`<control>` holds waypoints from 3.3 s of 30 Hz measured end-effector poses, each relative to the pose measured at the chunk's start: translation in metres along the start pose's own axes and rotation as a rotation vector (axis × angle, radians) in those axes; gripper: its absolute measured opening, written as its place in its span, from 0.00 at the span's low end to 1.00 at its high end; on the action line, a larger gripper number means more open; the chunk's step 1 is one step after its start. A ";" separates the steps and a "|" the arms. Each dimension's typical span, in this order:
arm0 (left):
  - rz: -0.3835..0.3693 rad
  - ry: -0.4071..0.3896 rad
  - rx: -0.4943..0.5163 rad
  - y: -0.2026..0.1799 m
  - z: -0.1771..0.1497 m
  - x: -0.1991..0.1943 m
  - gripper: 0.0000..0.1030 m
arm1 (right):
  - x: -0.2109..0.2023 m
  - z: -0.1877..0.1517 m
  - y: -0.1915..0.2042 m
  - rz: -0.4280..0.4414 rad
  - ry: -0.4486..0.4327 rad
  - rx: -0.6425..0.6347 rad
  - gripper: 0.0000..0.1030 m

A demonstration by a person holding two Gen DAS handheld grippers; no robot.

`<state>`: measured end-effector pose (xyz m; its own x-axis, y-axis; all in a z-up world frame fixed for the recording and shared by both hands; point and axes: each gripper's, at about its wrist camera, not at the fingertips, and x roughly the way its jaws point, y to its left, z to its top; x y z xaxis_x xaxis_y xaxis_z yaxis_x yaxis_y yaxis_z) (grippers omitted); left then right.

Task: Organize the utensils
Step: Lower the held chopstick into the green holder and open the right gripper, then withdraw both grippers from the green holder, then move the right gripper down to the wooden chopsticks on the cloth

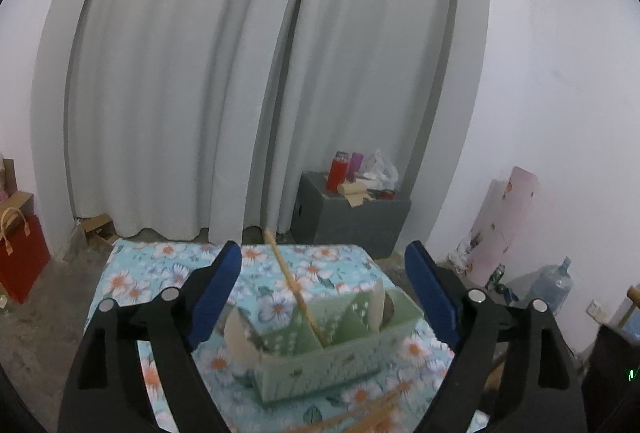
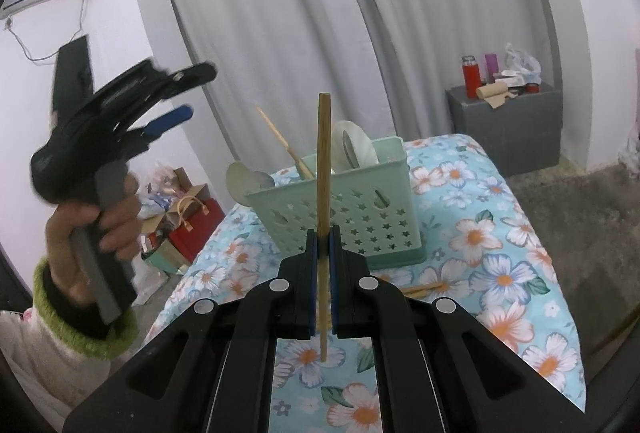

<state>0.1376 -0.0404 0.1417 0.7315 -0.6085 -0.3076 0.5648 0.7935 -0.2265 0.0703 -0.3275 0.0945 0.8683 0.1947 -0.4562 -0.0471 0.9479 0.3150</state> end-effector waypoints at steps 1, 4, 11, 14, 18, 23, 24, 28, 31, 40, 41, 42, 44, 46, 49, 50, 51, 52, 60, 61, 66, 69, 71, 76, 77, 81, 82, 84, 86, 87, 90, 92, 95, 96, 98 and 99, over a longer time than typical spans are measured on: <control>-0.002 0.009 -0.003 0.001 -0.004 -0.005 0.81 | 0.000 0.001 0.000 0.002 -0.001 0.000 0.03; 0.000 0.033 -0.011 0.005 -0.017 -0.018 0.84 | 0.000 0.004 0.002 0.009 -0.003 -0.001 0.03; 0.038 0.122 -0.040 0.025 -0.058 -0.031 0.88 | 0.003 0.018 0.004 0.050 -0.012 0.004 0.03; 0.059 0.175 -0.076 0.035 -0.076 -0.031 0.88 | 0.002 0.033 0.002 0.089 -0.030 0.013 0.03; 0.088 0.226 -0.118 0.044 -0.092 -0.030 0.88 | 0.001 0.061 -0.005 0.168 -0.055 0.045 0.03; 0.099 0.242 -0.172 0.056 -0.104 -0.034 0.88 | 0.000 0.105 -0.007 0.247 -0.110 0.053 0.03; 0.100 0.244 -0.176 0.057 -0.105 -0.034 0.88 | -0.001 0.112 -0.007 0.256 -0.118 0.051 0.03; 0.099 0.251 -0.177 0.060 -0.106 -0.030 0.89 | 0.000 0.136 -0.003 0.246 -0.166 0.021 0.03; 0.099 0.251 -0.168 0.061 -0.106 -0.029 0.89 | 0.005 0.151 -0.001 0.219 -0.190 -0.006 0.03; 0.106 0.258 -0.156 0.063 -0.108 -0.027 0.89 | 0.046 0.153 0.004 0.067 -0.151 -0.120 0.03; 0.105 0.260 -0.156 0.063 -0.108 -0.026 0.89 | 0.049 0.151 0.004 0.058 -0.144 -0.129 0.03; 0.105 0.261 -0.156 0.063 -0.108 -0.026 0.89 | 0.056 0.149 0.006 0.041 -0.135 -0.145 0.03; 0.105 0.265 -0.150 0.062 -0.109 -0.026 0.89 | 0.067 0.144 0.009 0.029 -0.114 -0.168 0.03; 0.106 0.266 -0.145 0.062 -0.109 -0.025 0.89 | 0.078 0.138 0.012 0.013 -0.091 -0.193 0.04; 0.107 0.263 -0.146 0.062 -0.110 -0.025 0.89 | 0.093 0.131 0.015 -0.018 -0.048 -0.229 0.06; 0.108 0.262 -0.147 0.063 -0.110 -0.025 0.89 | 0.097 0.128 0.014 -0.032 -0.035 -0.236 0.13; 0.109 0.262 -0.147 0.063 -0.110 -0.025 0.89 | 0.100 0.127 0.013 -0.037 -0.025 -0.238 0.17; 0.110 0.265 -0.148 0.064 -0.110 -0.024 0.89 | 0.099 0.126 0.011 -0.037 -0.028 -0.233 0.25; 0.106 0.271 -0.153 0.065 -0.110 -0.023 0.90 | 0.069 0.130 -0.001 -0.045 -0.098 -0.183 0.40; 0.105 0.270 -0.153 0.064 -0.110 -0.023 0.90 | 0.062 0.129 -0.002 -0.046 -0.109 -0.174 0.41; 0.095 0.277 -0.144 0.062 -0.112 -0.023 0.92 | 0.035 0.107 -0.006 -0.057 -0.122 -0.133 0.43; 0.081 0.292 -0.156 0.063 -0.113 -0.021 0.92 | 0.021 0.083 -0.010 -0.065 -0.104 -0.098 0.45; 0.066 0.301 -0.178 0.064 -0.113 -0.022 0.92 | 0.019 0.070 -0.014 -0.059 -0.077 -0.069 0.46; 0.049 0.316 -0.200 0.062 -0.114 -0.022 0.92 | 0.031 0.028 -0.026 -0.073 0.066 0.002 0.46; 0.046 0.324 -0.203 0.062 -0.115 -0.022 0.92 | 0.035 0.019 -0.029 -0.070 0.102 0.024 0.46; 0.042 0.376 -0.225 0.060 -0.120 -0.016 0.94 | 0.048 -0.008 -0.032 -0.029 0.193 0.086 0.46; 0.043 0.389 -0.232 0.061 -0.122 -0.014 0.94 | 0.049 -0.015 -0.032 -0.020 0.209 0.093 0.46; 0.044 0.413 -0.251 0.062 -0.126 -0.011 0.94 | 0.054 -0.029 -0.026 -0.004 0.249 0.109 0.46; 0.049 0.424 -0.263 0.063 -0.128 -0.009 0.94 | 0.059 -0.042 -0.023 0.013 0.288 0.127 0.46; 0.058 0.425 -0.266 0.064 -0.129 -0.009 0.94 | 0.061 -0.045 -0.024 0.019 0.299 0.136 0.46; 0.088 0.418 -0.265 0.066 -0.129 -0.010 0.95 | 0.064 -0.054 -0.025 0.038 0.332 0.171 0.46; 0.113 0.417 -0.268 0.068 -0.130 -0.010 0.95 | 0.066 -0.056 -0.028 0.057 0.344 0.200 0.46; 0.128 0.410 -0.283 0.073 -0.131 -0.011 0.95 | 0.073 -0.061 -0.034 0.082 0.364 0.245 0.46; 0.133 0.407 -0.286 0.075 -0.132 -0.011 0.95 | 0.077 -0.062 -0.036 0.093 0.375 0.263 0.45; 0.141 0.403 -0.287 0.077 -0.133 -0.011 0.95 | 0.083 -0.064 -0.038 0.106 0.398 0.292 0.40; 0.143 0.404 -0.286 0.079 -0.133 -0.011 0.95 | 0.087 -0.066 -0.039 0.112 0.416 0.314 0.39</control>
<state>0.1228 0.0298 0.0040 0.5559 -0.4870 -0.6737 0.3014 0.8733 -0.3827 0.1152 -0.3311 -0.0131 0.5944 0.4342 -0.6768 0.0770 0.8071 0.5854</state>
